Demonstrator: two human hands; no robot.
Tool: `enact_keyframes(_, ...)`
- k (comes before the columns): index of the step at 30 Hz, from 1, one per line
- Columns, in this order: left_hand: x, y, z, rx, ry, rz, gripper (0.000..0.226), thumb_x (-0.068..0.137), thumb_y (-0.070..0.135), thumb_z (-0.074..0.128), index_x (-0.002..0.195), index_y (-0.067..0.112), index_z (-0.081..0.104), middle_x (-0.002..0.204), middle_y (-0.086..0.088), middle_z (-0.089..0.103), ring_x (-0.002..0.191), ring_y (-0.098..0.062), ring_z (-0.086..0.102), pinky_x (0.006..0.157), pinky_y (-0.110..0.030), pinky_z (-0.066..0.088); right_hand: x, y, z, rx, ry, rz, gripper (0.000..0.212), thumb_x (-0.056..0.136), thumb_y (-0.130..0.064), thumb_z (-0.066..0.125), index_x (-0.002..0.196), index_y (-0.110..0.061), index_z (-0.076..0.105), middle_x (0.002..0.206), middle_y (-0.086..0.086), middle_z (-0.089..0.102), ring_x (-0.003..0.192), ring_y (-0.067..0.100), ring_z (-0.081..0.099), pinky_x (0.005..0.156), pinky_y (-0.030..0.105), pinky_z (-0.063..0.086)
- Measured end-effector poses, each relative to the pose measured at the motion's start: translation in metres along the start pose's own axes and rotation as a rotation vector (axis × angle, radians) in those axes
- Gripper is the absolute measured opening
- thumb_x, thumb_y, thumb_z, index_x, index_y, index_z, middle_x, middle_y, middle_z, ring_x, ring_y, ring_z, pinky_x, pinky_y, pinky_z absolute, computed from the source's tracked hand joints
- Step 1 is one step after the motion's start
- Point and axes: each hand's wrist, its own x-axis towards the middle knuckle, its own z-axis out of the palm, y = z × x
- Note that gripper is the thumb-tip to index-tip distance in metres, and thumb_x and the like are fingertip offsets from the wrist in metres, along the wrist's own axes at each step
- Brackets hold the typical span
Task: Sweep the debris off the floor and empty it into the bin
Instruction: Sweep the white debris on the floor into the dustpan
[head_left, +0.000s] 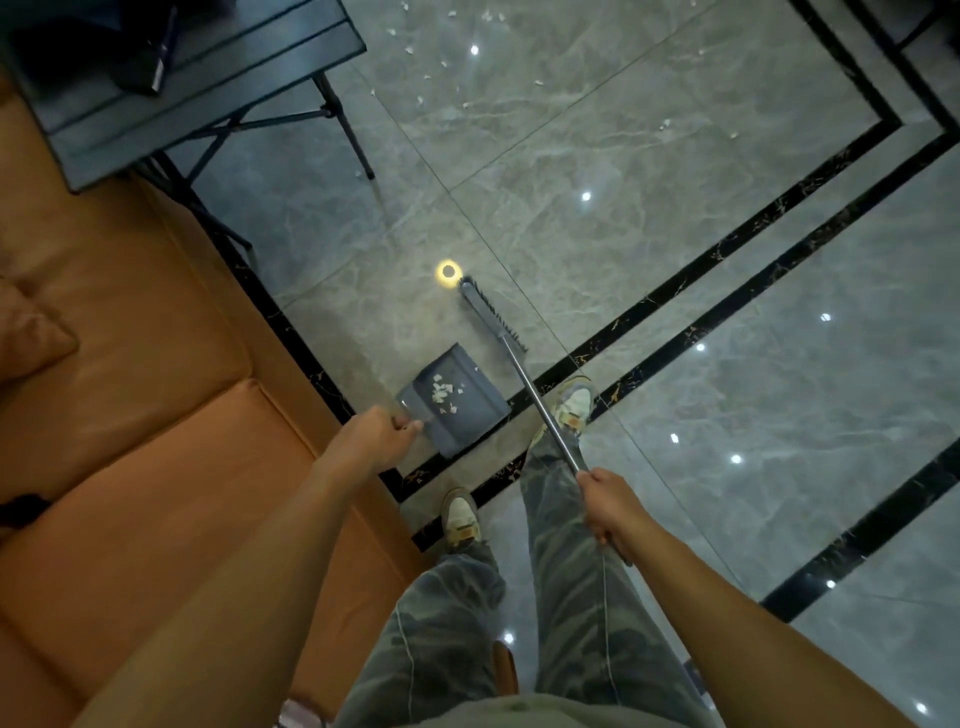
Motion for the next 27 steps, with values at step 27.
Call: enact_keyframes(27,0.063,0.369,-0.097,0.127,0.251,0.056,0.054,0.103,0.051,0.051,0.060,0.019,0.048,0.054,0.003,0.049,0.055,-0.020,0.050,0.053,-0.033,0.034,0.027,-0.174,-0.346,0.125,-0.040,-0.161,0.025,0.104,-0.036,0.042,0.101,-0.017,0.057,0.065,0.008,0.048,0.041,0.015,0.039,0.042,0.023,0.030)
